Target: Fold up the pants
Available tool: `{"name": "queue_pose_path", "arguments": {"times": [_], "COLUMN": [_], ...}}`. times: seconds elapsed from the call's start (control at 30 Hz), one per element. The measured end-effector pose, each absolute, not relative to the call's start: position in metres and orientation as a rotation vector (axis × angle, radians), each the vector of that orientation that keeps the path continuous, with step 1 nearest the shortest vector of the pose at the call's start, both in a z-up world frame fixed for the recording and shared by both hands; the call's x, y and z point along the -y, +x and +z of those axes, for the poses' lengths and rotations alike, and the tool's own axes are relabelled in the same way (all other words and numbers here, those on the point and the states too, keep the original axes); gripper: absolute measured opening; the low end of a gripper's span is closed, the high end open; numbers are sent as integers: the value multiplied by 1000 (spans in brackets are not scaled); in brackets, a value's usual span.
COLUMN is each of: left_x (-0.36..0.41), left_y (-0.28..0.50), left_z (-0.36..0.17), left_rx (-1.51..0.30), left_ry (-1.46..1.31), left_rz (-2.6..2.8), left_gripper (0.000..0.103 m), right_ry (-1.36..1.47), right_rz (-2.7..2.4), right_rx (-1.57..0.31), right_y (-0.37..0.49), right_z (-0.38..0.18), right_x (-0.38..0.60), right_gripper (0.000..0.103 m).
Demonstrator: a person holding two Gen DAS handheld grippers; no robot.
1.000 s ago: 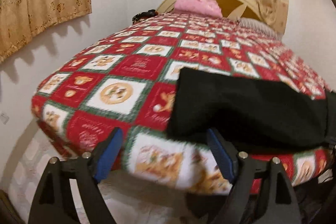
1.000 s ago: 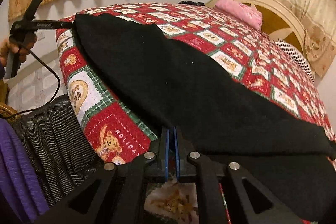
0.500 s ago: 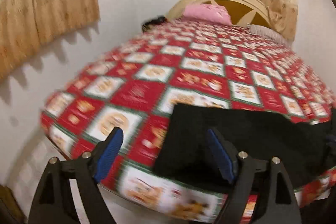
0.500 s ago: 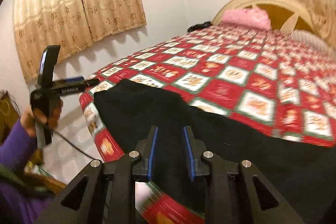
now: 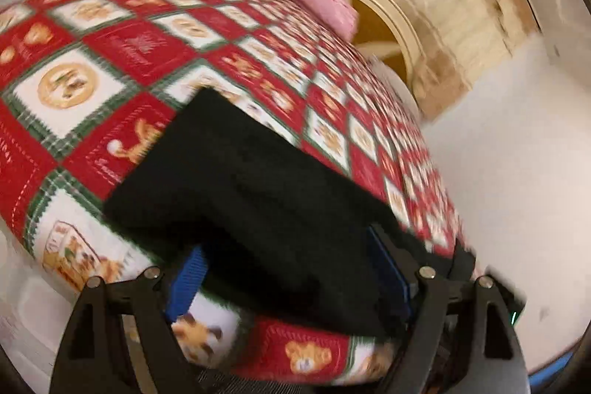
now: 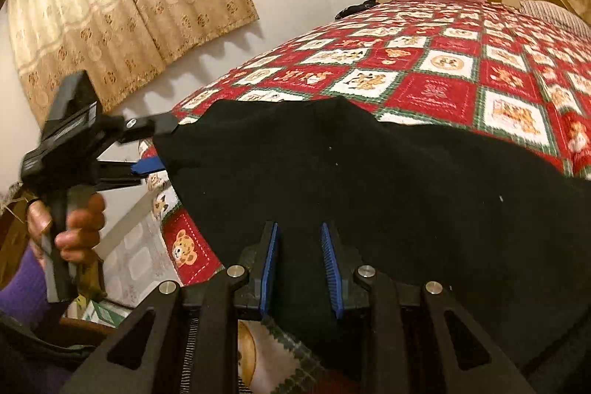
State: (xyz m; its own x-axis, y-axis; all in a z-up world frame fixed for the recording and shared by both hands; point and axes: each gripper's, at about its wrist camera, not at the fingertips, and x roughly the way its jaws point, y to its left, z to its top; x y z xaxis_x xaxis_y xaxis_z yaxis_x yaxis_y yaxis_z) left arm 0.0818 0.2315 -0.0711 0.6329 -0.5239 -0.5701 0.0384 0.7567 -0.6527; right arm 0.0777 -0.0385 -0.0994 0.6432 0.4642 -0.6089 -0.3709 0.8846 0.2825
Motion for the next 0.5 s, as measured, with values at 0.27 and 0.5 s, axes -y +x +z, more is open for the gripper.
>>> {"name": "queue_pose_path", "arguments": {"times": [0.27,0.5], "left_x": [-265,-270], "left_y": [82,62], "left_z": [-69,-49], "left_rx": [-783,-714], "left_ry": [-488,-270], "left_rz": [-113,274], "left_gripper": [24,77], "right_ry": [147,156], "right_rz": [455,484], "right_rx": [-715,-724], "right_y": [74,76], "right_z": [-102,-100], "right_x": [38,40], "right_gripper": [26,31]}}
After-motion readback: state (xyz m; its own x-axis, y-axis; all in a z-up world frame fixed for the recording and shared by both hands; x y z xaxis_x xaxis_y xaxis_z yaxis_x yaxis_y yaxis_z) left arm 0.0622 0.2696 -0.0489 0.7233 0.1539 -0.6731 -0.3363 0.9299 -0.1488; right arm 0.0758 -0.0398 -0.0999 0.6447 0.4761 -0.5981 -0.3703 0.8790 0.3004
